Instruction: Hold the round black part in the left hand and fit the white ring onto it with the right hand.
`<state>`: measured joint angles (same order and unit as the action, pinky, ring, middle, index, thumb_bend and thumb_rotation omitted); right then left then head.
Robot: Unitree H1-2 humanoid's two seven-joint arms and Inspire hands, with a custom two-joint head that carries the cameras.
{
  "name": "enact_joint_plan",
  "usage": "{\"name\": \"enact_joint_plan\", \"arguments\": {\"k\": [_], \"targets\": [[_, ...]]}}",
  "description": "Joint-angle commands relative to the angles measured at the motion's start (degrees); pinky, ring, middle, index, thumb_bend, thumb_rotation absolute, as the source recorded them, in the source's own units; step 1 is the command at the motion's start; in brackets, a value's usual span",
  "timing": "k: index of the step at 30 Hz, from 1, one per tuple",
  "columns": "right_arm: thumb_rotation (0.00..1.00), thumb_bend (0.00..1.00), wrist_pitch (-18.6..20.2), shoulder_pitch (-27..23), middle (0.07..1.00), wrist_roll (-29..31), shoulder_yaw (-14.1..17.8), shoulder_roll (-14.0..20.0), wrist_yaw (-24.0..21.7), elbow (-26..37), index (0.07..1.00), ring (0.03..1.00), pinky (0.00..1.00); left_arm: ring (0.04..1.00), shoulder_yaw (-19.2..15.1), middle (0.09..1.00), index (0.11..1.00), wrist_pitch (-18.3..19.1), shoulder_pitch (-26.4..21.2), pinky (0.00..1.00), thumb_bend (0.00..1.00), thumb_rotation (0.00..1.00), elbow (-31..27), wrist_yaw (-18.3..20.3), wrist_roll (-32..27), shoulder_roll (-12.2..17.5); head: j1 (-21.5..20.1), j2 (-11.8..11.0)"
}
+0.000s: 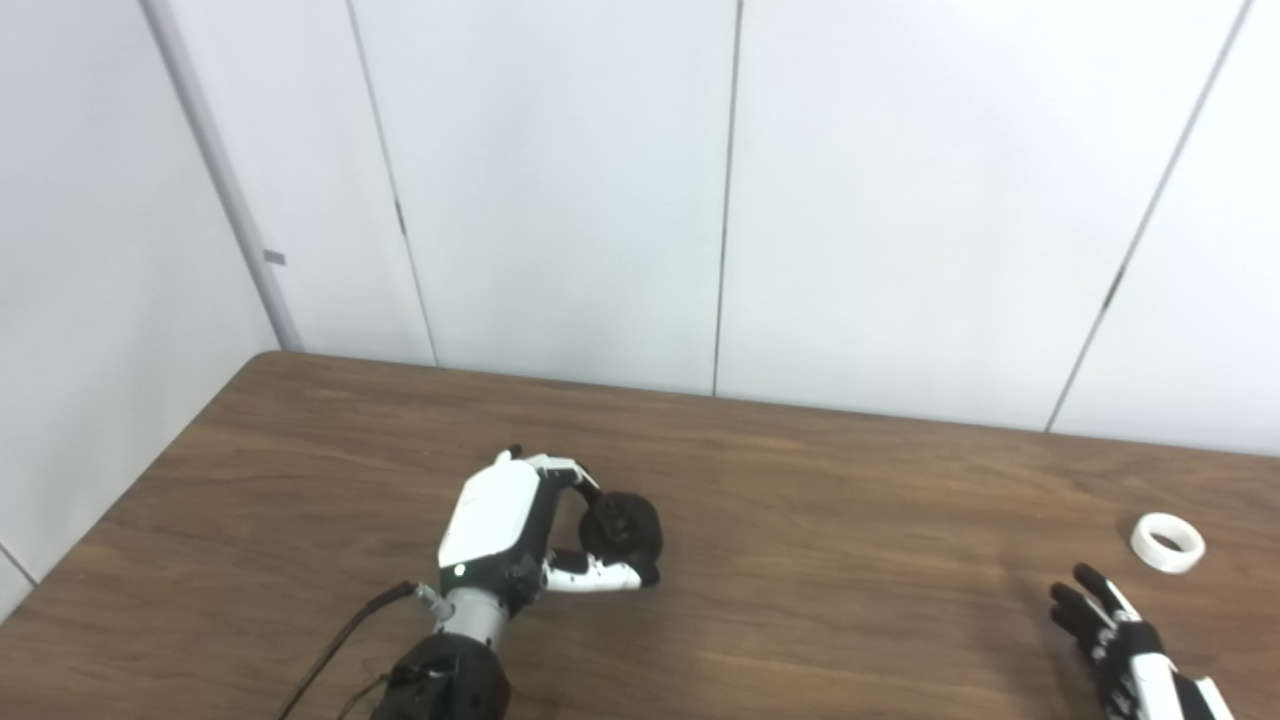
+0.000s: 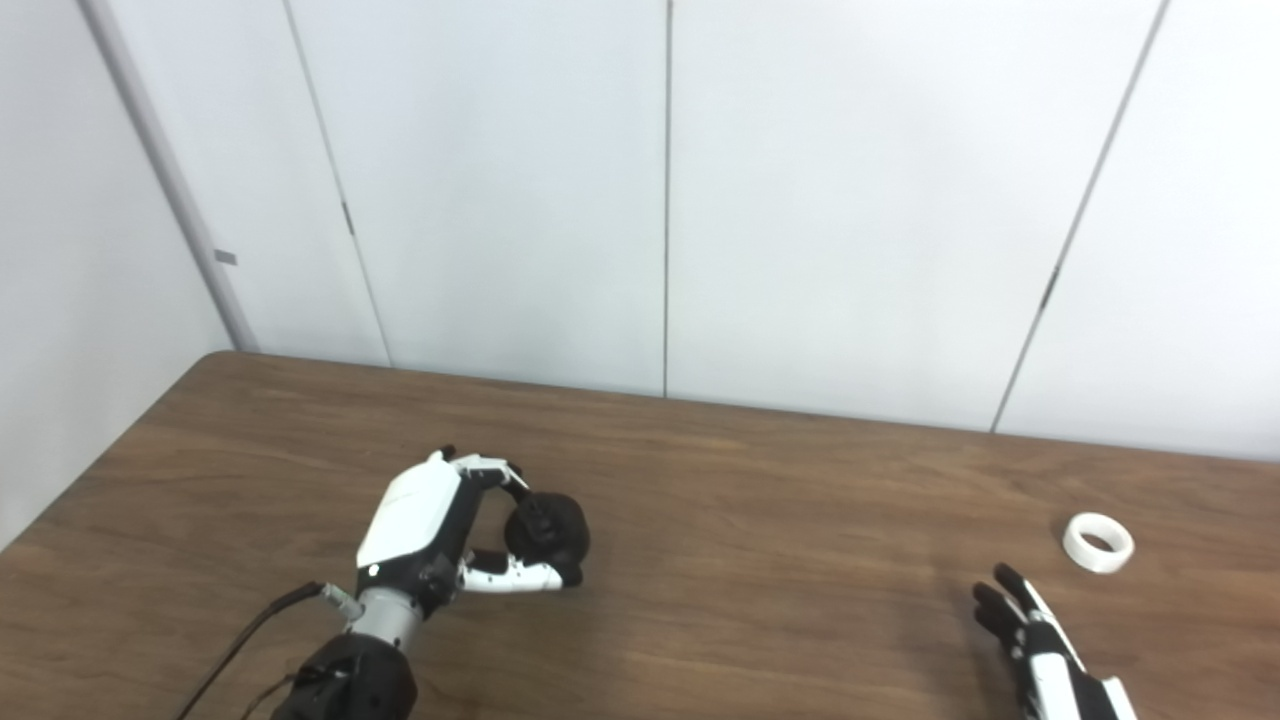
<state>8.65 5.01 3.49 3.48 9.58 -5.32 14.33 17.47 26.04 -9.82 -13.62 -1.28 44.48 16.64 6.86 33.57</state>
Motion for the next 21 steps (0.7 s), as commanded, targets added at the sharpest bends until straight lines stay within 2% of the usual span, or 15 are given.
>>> {"name": "enact_joint_plan", "arguments": {"k": [1,8,14,21], "targets": [[1.00,0.60,0.46,-0.23,0.897,-0.67,-0.84,-0.75,0.20,2.12,0.923,0.913,1.00,0.878,0.57,0.788,0.482,-2.32,-0.64,1.00,0.52,0.06,-2.84,0.38,2.04,0.06,-0.24,0.07],[1.00,0.60,3.61,-0.91,0.903,-2.70,-2.52,-2.82,1.54,5.01,0.924,0.921,1.00,0.880,2.63,0.794,0.483,-6.55,2.05,1.00,0.52,0.06,-4.62,1.89,3.29,-0.99,-5.83,1.72],[1.00,0.60,7.05,-1.74,0.912,-3.92,-3.77,-4.71,2.39,7.48,0.933,0.938,1.00,0.906,4.09,0.830,0.484,-11.77,4.48,1.00,0.52,0.05,-4.78,1.26,4.22,-1.58,-10.15,3.17],[1.00,0.58,9.39,-2.65,0.912,-6.09,-4.63,-6.15,3.18,9.77,0.930,0.940,1.00,0.920,5.65,0.837,0.484,-17.13,7.32,1.00,0.52,0.05,-2.45,1.14,4.45,-2.54,-12.28,4.36]]}}
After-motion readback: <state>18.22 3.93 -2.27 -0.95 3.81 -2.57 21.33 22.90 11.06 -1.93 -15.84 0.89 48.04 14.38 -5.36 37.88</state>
